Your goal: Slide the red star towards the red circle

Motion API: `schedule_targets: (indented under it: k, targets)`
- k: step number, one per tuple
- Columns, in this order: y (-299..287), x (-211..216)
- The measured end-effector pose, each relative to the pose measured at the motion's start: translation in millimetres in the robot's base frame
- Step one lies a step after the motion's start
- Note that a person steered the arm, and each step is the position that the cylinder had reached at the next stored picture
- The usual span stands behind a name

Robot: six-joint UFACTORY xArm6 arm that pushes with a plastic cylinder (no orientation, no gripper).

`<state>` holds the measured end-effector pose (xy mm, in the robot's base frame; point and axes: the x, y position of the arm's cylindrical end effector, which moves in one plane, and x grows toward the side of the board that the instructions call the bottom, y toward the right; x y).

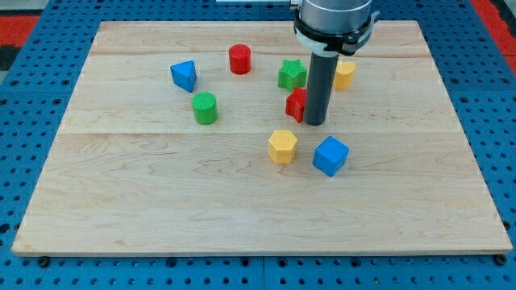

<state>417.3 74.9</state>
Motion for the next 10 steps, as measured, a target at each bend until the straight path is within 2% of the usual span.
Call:
schedule_targets:
  k: [2, 3, 4, 5, 6, 8, 10]
  targets:
    - [-78, -19]
    - [-73, -4]
    - [-18, 16]
    - [8, 9]
    - [-7, -18]
    - [-90, -51]
    - [-137, -77]
